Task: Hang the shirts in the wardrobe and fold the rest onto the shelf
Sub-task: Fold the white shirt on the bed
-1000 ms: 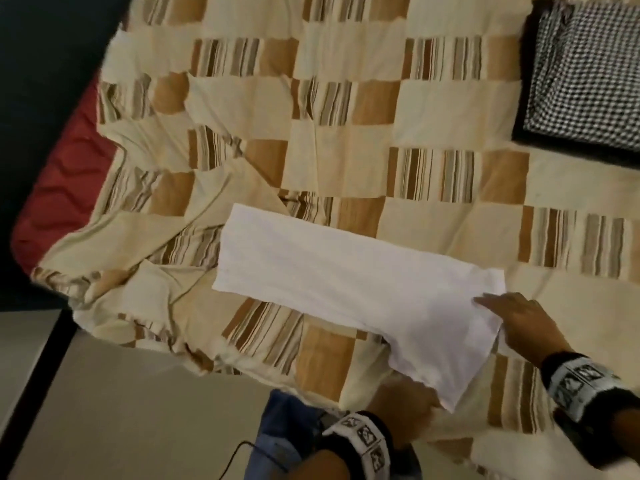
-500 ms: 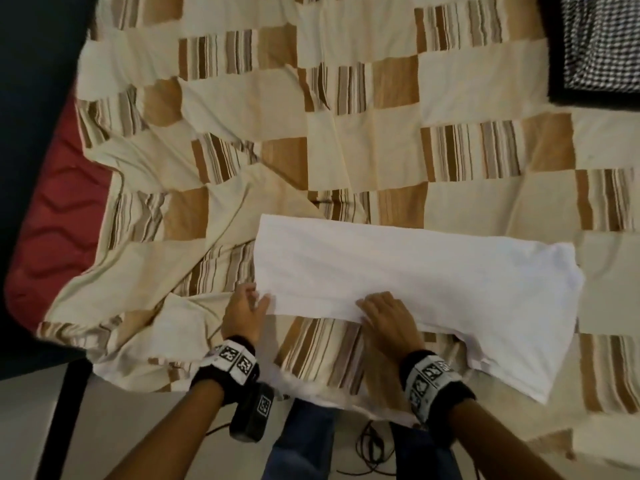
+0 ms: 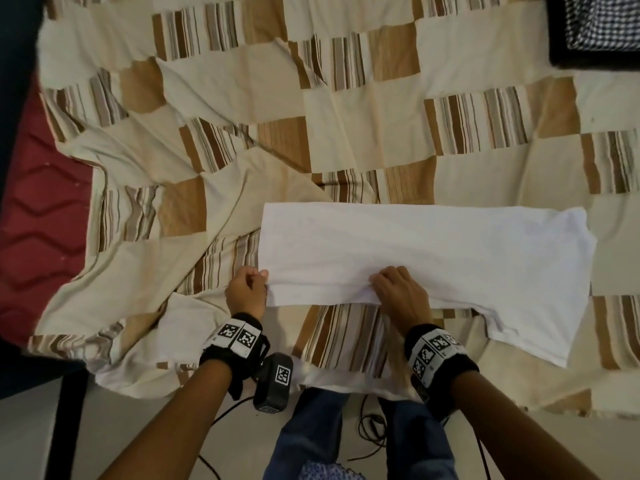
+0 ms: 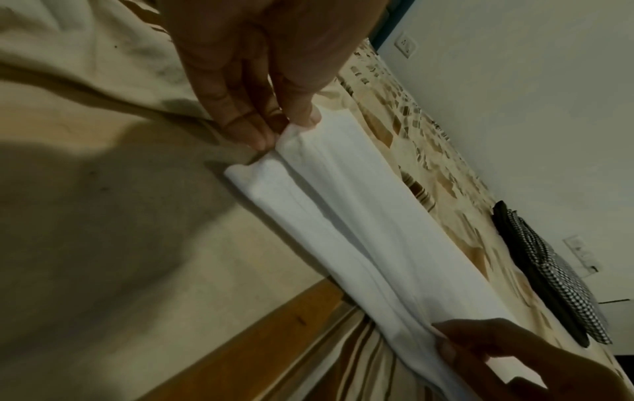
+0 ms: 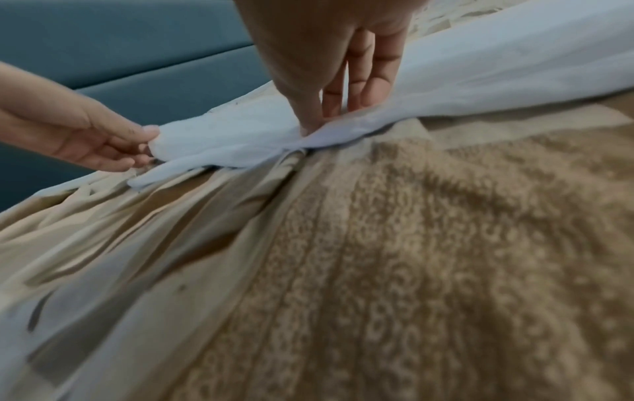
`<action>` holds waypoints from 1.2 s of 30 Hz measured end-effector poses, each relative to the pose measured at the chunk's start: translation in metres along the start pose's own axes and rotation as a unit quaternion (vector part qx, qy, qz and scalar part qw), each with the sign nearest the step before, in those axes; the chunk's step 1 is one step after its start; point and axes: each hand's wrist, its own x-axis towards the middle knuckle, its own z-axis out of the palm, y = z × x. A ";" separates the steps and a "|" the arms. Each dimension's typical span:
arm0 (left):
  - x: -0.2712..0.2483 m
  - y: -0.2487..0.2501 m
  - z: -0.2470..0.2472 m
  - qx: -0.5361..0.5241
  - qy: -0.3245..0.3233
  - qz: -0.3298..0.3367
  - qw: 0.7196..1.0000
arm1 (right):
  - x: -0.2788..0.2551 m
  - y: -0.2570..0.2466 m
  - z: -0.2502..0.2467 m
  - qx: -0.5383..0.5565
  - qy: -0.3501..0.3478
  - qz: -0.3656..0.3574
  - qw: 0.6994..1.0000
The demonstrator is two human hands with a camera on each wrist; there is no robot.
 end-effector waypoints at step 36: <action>-0.087 0.062 0.093 0.243 -0.172 0.367 0.881 | -0.126 0.112 -0.038 -0.037 0.062 0.146 0.987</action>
